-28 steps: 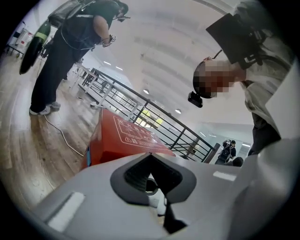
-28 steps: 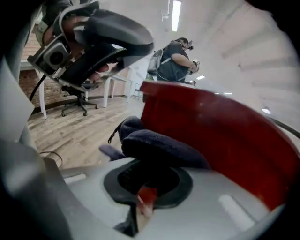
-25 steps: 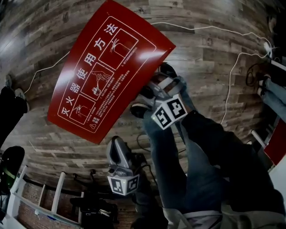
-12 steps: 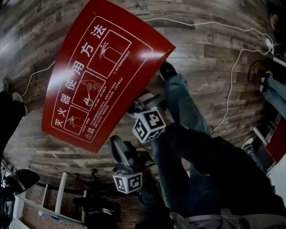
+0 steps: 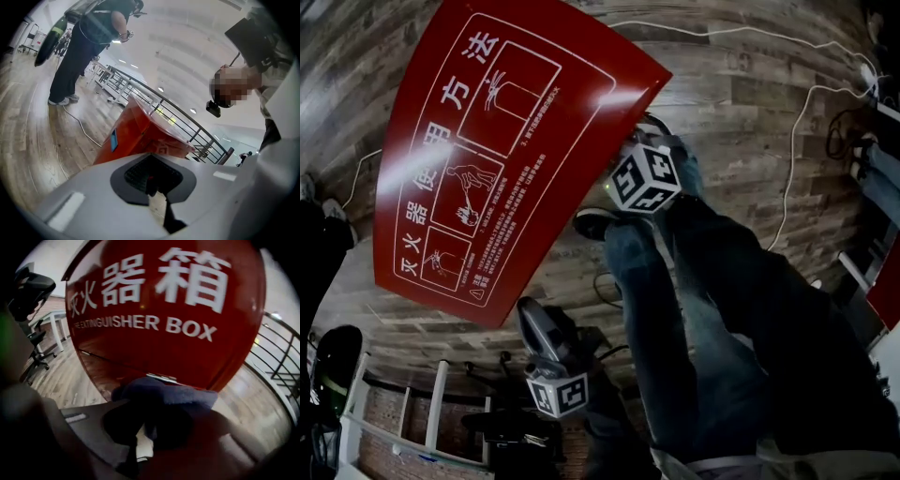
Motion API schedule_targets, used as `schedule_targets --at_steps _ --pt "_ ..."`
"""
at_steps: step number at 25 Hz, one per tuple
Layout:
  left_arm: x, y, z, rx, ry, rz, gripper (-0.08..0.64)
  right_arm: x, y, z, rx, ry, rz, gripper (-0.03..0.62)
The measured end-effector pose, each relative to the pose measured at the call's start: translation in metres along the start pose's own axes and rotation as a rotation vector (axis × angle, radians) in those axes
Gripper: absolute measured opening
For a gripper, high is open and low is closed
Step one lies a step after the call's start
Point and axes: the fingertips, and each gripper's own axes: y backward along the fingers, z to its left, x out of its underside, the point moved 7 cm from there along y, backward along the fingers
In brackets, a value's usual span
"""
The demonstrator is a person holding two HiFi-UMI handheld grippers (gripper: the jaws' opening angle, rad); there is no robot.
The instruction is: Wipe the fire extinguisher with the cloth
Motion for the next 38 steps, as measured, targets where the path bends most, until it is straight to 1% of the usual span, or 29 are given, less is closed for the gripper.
schedule_targets --at_steps 2,4,5,7,10,11,12,13,15,16,18,20,21,22,24,25,27,29,31,33,35,36,37,38 --pt "0.006 -0.002 -0.001 0.007 0.000 0.013 0.006 0.002 -0.001 -0.008 0.035 -0.050 0.006 0.023" --pt "0.013 -0.004 -0.003 0.013 0.002 0.035 0.006 -0.005 -0.003 0.007 0.017 -0.089 0.002 0.023" --pt "0.016 -0.006 -0.005 0.015 0.004 0.044 0.006 -0.011 -0.004 0.022 -0.017 -0.094 -0.003 0.023" --pt "0.020 -0.012 -0.008 0.018 0.010 0.047 0.006 -0.030 -0.004 0.059 -0.125 -0.063 -0.034 0.023" --pt "0.019 -0.018 -0.014 0.020 0.026 0.032 0.006 -0.076 0.014 0.115 -0.305 0.053 -0.159 0.024" --pt "0.016 -0.018 -0.017 0.024 0.033 0.025 0.006 -0.090 0.027 0.127 -0.344 0.083 -0.205 0.023" --pt "0.012 -0.017 -0.022 0.032 0.038 0.017 0.006 -0.102 0.041 0.132 -0.363 0.100 -0.246 0.024" --pt "0.009 -0.016 -0.028 0.044 0.040 0.009 0.006 -0.110 0.056 0.129 -0.362 0.103 -0.275 0.023" --pt "0.002 -0.013 -0.039 0.069 0.047 -0.004 0.006 -0.114 0.083 0.100 -0.306 0.073 -0.293 0.024" --pt "-0.002 -0.012 -0.044 0.079 0.055 -0.011 0.006 -0.111 0.097 0.079 -0.258 0.044 -0.288 0.023" --pt "-0.009 -0.009 -0.050 0.093 0.067 -0.028 0.006 -0.105 0.123 0.031 -0.134 -0.016 -0.283 0.023" --pt "-0.016 -0.007 -0.052 0.099 0.069 -0.052 0.006 -0.105 0.145 -0.010 -0.022 -0.022 -0.313 0.023" --pt "-0.018 -0.007 -0.052 0.098 0.073 -0.066 0.006 -0.108 0.155 -0.023 0.008 -0.013 -0.328 0.023" --pt "-0.020 -0.005 -0.052 0.092 0.079 -0.080 0.006 -0.111 0.166 -0.028 0.014 -0.013 -0.333 0.023" --pt "-0.025 0.000 -0.049 0.077 0.092 -0.104 0.006 -0.116 0.187 -0.018 -0.026 -0.010 -0.334 0.023" --pt "-0.028 0.003 -0.049 0.072 0.097 -0.114 0.006 -0.120 0.199 -0.007 -0.054 0.010 -0.343 0.023" --pt "-0.033 0.008 -0.049 0.071 0.100 -0.126 0.006 -0.134 0.226 0.009 -0.083 0.088 -0.372 0.023" --pt "-0.038 0.014 -0.050 0.084 0.099 -0.135 0.006 -0.157 0.246 0.008 -0.061 0.187 -0.395 0.023" --pt "-0.041 0.019 -0.050 0.101 0.101 -0.152 0.006 -0.180 0.243 -0.010 -0.009 0.274 -0.397 0.023" --pt "-0.044 0.025 -0.049 0.108 0.110 -0.170 0.006 -0.194 0.222 -0.031 0.060 0.360 -0.348 0.023" --pt "-0.047 0.032 -0.050 0.110 0.118 -0.186 0.006 -0.205 0.200 -0.036 0.116 0.472 -0.241 0.023" --pt "-0.048 0.035 -0.050 0.112 0.121 -0.194 0.006 -0.212 0.191 -0.031 0.123 0.520 -0.198 0.023" --pt "-0.049 0.038 -0.049 0.114 0.124 -0.201 0.006 -0.221 0.183 -0.019 0.111 0.558 -0.177 0.023" --pt "-0.049 0.040 -0.047 0.115 0.125 -0.207 0.006 -0.229 0.176 -0.001 0.081 0.593 -0.176 0.023"
